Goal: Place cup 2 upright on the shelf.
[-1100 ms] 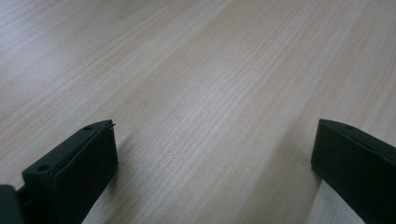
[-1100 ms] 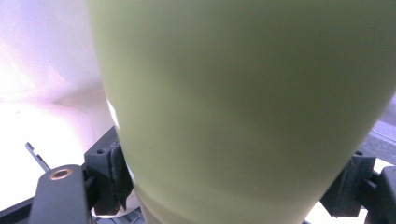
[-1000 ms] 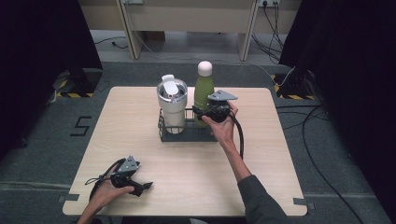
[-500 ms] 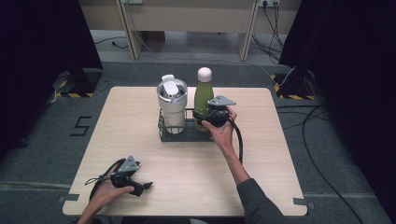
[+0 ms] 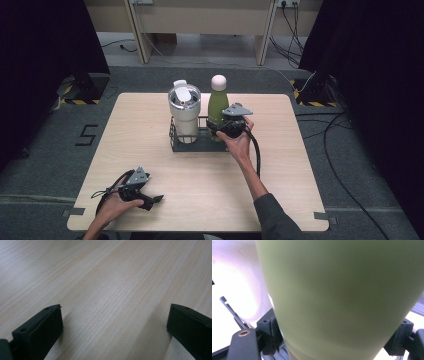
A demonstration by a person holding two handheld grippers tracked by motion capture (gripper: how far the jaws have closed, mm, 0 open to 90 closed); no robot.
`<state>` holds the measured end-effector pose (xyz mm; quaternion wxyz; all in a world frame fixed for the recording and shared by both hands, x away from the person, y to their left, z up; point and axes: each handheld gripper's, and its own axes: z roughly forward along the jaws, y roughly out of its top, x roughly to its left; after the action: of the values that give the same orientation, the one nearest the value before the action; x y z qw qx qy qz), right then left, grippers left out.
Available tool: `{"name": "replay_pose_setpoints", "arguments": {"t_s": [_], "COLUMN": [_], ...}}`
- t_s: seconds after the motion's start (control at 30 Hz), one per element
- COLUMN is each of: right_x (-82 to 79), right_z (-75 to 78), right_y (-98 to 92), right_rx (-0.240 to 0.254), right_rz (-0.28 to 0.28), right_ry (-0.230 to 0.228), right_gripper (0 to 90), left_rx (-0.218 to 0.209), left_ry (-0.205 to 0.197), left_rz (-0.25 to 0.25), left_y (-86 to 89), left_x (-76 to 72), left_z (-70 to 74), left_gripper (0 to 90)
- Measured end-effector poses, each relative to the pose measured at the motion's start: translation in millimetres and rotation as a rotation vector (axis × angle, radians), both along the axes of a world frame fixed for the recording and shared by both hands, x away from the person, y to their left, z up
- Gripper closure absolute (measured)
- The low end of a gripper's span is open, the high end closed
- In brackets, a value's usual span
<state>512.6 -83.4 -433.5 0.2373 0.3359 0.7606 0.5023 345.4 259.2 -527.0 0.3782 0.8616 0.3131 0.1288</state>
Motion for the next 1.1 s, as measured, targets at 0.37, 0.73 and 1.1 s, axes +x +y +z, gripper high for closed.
{"name": "replay_pose_setpoints", "arguments": {"t_s": [0.37,0.73,1.1], "right_x": [0.1,-15.7,-29.2], "right_z": [0.1,9.6,16.3], "right_y": [-6.2,-19.1,-28.6], "right_rx": [0.03,0.034,0.047], "right_rz": [0.024,0.013,0.02], "right_ry": [0.029,-0.016,-0.029], "right_gripper": [17.3,15.4,15.5], "left_rx": [0.0,0.003,0.003], "left_ry": [0.0,0.0,0.0], "left_rz": [0.0,-0.001,-0.001], "left_y": [0.0,0.2,0.1], "left_x": [0.0,0.1,0.1], "left_z": [0.0,0.0,0.0], "left_gripper": [0.0,0.0,0.0]}}
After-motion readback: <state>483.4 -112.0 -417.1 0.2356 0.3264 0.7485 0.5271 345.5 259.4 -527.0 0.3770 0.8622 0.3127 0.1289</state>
